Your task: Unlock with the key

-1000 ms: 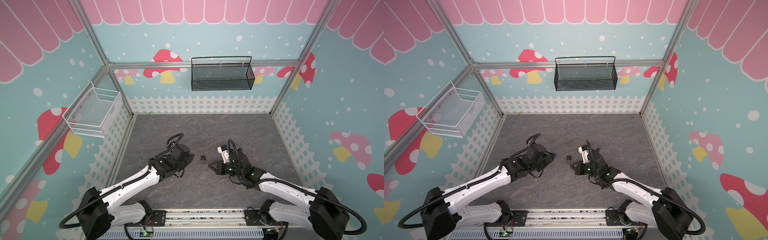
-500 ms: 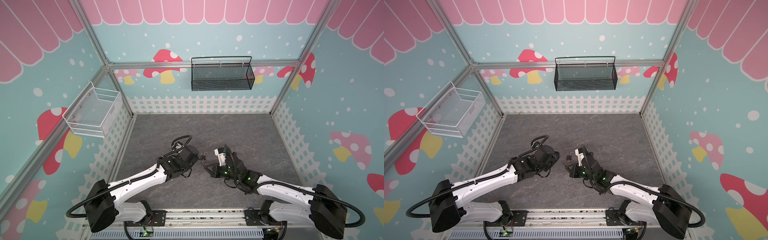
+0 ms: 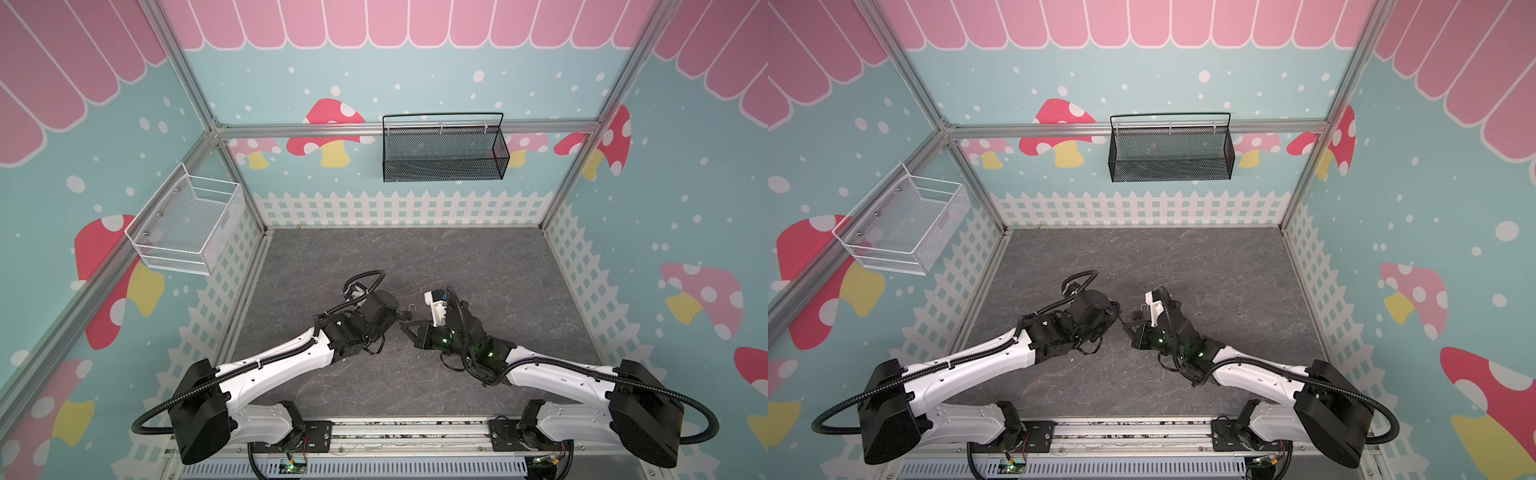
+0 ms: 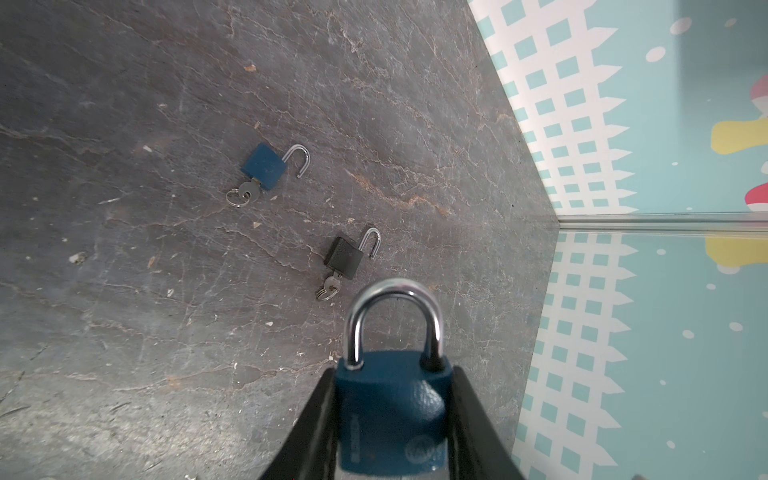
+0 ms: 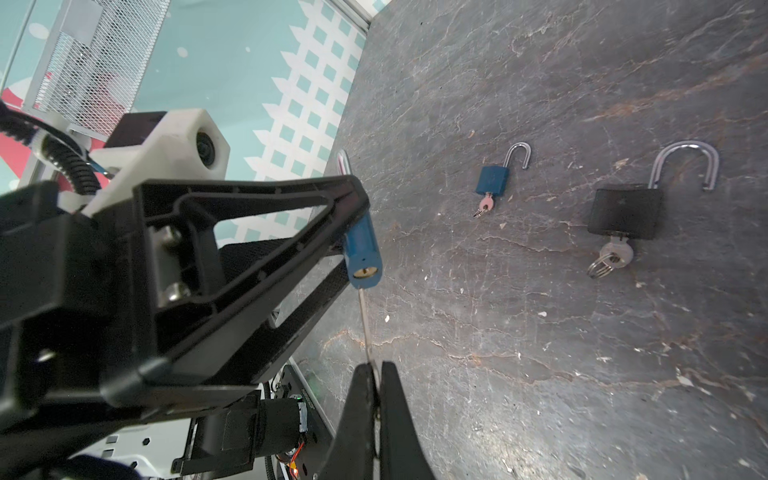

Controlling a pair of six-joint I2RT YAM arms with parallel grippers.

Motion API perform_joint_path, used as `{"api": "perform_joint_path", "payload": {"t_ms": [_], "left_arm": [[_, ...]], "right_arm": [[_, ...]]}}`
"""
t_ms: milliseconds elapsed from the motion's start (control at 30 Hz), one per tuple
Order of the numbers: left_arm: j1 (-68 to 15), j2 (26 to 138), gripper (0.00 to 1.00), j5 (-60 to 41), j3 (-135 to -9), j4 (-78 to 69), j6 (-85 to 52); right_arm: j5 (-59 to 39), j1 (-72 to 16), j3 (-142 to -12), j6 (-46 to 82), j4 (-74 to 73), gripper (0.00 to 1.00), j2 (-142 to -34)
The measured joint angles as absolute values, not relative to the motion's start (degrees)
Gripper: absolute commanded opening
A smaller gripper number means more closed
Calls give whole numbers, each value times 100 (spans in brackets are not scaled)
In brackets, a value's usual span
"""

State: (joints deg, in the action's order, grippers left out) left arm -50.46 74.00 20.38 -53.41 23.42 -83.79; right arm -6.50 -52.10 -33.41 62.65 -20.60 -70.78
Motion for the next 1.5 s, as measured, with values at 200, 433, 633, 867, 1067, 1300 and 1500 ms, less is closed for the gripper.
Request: {"api": "perform_joint_path", "payload": {"t_ms": [200,433,633,867,1067,1300,1500], "left_arm": [[-5046,7393,0,2043,-5341,2342,-8379],[-5046,7391,0,2069,-5341,2316,-8379],[-5050,7382,0,2060,-5341,2233,-8379],[-5048,7382,0,2058,-5341,2211,-8379],[-5043,7378,0,2084,-5341,2112,-8379],[-5074,7299,0,1643,-5341,1957,-8309],[-5083,7214,0,1553,-5341,1885,-8270]], "right_arm": [[-574,-5218,-3380,6270,-2084,0,-7144],[-539,-5218,-3439,6270,-2093,0,-7216],[-489,-5218,-3459,6270,-2104,0,-7253],[-449,-5218,-3459,6261,-2128,0,-7258],[-272,-5225,-3562,6090,-2025,0,-7255],[91,-5266,-3697,5603,-1802,0,-7135],[231,-5299,-3785,5168,-1671,0,-7057]]}}
